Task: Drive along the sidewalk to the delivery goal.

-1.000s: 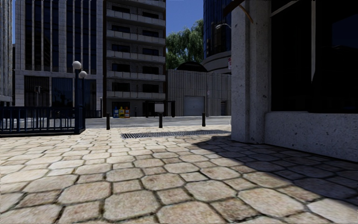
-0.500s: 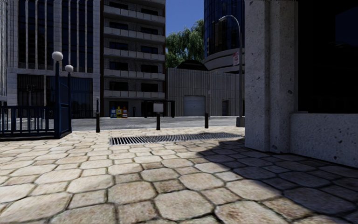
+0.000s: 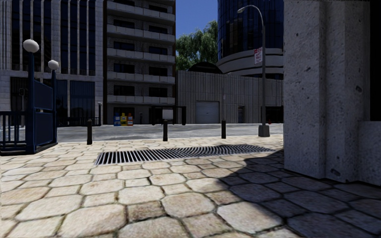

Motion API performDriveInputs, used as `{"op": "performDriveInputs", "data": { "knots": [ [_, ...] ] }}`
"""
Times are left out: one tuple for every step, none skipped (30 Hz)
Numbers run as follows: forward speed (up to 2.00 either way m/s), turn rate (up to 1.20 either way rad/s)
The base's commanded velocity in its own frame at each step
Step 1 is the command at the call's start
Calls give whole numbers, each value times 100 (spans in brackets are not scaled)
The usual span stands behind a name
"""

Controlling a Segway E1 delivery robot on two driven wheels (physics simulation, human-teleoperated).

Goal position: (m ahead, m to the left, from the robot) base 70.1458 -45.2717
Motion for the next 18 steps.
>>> {"op": "performDriveInputs", "data": {
  "knots": [
    [200, 0],
    [200, 0],
    [200, 0],
    [200, 0],
    [200, 0],
    [200, 0],
    [200, 0],
    [200, 0],
    [200, -2],
    [200, -22],
    [200, -24],
    [200, -24],
    [200, -24],
    [200, -24],
    [200, -24],
    [200, -24],
    [200, -24],
    [200, -24]
  ]
}}
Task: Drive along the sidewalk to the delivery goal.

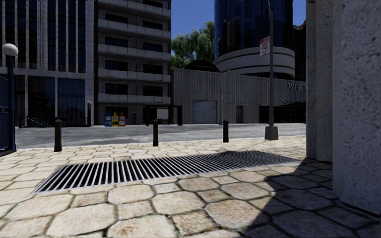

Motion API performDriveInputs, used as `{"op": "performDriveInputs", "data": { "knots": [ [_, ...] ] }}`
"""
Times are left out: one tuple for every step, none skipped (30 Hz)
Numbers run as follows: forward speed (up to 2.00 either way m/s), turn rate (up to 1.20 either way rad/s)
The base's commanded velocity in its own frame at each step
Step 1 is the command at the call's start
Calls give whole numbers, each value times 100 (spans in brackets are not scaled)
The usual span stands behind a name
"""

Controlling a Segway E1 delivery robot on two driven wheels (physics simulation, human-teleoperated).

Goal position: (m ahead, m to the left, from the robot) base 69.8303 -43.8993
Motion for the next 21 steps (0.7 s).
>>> {"op": "performDriveInputs", "data": {
  "knots": [
    [200, -24],
    [200, -24],
    [200, -24],
    [200, -25],
    [200, -30],
    [200, -37],
    [200, -39],
    [200, -39],
    [200, -39],
    [200, -40],
    [200, -40],
    [200, -40],
    [200, -40],
    [200, -40],
    [200, -40],
    [200, -40],
    [200, -40],
    [200, -40],
    [200, -40],
    [200, -40],
    [200, -39]
  ]
}}
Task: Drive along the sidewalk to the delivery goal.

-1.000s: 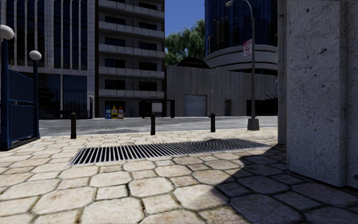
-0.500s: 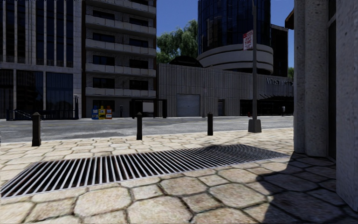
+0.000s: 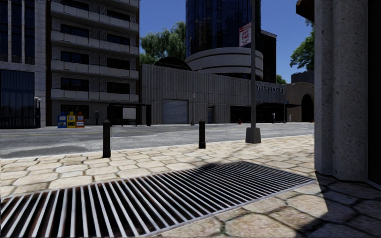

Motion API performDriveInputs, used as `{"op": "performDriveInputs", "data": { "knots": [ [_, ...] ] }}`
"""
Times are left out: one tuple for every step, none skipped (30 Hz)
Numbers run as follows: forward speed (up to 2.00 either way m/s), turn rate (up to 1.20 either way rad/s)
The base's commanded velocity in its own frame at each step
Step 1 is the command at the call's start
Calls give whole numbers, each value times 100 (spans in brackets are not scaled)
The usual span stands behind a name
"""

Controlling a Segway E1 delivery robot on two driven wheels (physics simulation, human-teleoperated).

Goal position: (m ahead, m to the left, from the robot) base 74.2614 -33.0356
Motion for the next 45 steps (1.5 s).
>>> {"op": "performDriveInputs", "data": {
  "knots": [
    [200, -38],
    [200, -38],
    [200, -38],
    [200, -38],
    [200, -38],
    [200, -38],
    [200, -38],
    [200, -38],
    [200, -38],
    [200, -38],
    [200, -38],
    [200, -38],
    [200, -38],
    [200, -38],
    [200, -38],
    [200, -38],
    [200, -38],
    [200, -38],
    [200, -38],
    [200, -38],
    [200, -38],
    [200, -38],
    [200, -38],
    [200, -38],
    [200, -38],
    [200, -38],
    [200, -38],
    [200, -38],
    [200, -38],
    [200, -38],
    [200, -38],
    [200, -38],
    [200, -38],
    [200, -38],
    [200, -38],
    [200, -38],
    [200, -39],
    [200, -39],
    [200, -44],
    [200, -46],
    [200, -47],
    [200, -47],
    [200, -47],
    [200, -47],
    [200, -47]
  ]
}}
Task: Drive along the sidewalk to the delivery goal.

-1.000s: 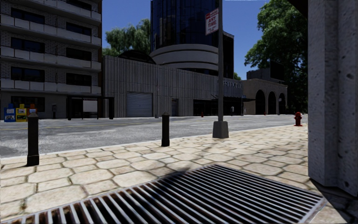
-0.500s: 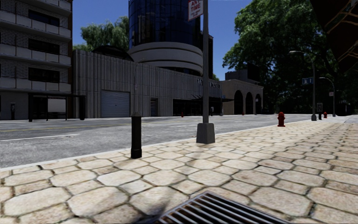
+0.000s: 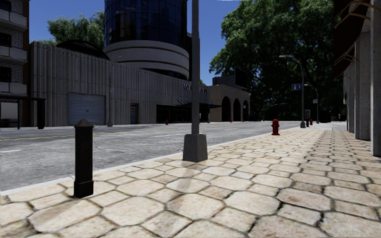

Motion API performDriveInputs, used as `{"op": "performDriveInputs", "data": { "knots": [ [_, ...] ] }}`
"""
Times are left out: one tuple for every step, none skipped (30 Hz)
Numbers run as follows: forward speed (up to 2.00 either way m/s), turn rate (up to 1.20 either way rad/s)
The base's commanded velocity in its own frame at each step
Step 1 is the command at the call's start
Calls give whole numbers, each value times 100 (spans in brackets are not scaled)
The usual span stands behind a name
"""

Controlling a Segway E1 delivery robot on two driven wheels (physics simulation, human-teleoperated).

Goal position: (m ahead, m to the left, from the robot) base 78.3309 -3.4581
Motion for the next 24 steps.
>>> {"op": "performDriveInputs", "data": {
  "knots": [
    [200, -47],
    [200, -47],
    [200, -47],
    [200, -47],
    [200, -47],
    [200, -47],
    [200, -47],
    [200, -47],
    [200, -47],
    [200, -47],
    [200, -47],
    [200, -47],
    [200, -47],
    [200, -47],
    [200, -47],
    [200, -47],
    [200, -47],
    [200, -47],
    [200, -47],
    [200, -47],
    [200, -47],
    [200, -47],
    [200, -47],
    [200, -47]
  ]
}}
